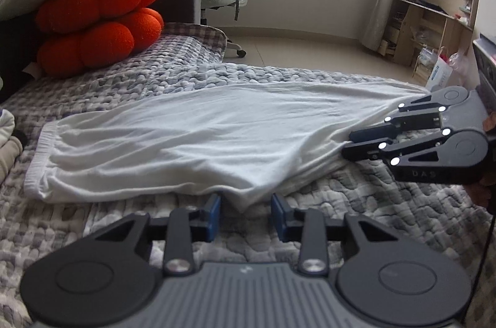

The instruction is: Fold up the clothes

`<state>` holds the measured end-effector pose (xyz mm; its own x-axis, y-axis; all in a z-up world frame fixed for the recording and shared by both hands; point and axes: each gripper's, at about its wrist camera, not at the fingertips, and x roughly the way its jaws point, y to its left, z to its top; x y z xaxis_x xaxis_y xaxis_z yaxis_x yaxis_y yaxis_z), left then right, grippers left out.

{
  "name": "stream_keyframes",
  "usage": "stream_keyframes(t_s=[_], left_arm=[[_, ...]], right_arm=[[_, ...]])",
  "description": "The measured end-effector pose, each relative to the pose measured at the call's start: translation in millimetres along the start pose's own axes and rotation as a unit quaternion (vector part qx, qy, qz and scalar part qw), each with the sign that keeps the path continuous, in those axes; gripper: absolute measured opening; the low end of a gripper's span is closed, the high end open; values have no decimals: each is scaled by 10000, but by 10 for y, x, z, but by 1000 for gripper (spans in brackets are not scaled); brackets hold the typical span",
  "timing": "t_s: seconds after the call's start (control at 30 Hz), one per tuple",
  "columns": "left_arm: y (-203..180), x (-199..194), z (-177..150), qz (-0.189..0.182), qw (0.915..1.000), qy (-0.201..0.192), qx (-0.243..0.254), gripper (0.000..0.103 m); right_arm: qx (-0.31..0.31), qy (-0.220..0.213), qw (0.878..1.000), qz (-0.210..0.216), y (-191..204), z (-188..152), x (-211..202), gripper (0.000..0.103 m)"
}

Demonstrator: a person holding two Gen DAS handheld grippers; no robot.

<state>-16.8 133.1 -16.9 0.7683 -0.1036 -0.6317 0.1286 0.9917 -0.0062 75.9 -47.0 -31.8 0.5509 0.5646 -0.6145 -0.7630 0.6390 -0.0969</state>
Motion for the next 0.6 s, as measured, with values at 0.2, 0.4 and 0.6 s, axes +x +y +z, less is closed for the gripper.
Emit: stream_keyframes(t_s=[0.2, 0.4, 0.6], left_arm=[[115, -203, 110, -182, 9993, -32, -325, 3], [125, -280, 64, -259, 9991, 176, -276, 2], [157, -209, -26, -405, 9982, 310, -308, 4]], right_arm=[[392, -178, 9988, 233, -142, 24, -134, 3], [413, 14, 9989, 230, -194, -47, -97, 3], [343, -308, 9977, 499, -121, -43, -262, 11]])
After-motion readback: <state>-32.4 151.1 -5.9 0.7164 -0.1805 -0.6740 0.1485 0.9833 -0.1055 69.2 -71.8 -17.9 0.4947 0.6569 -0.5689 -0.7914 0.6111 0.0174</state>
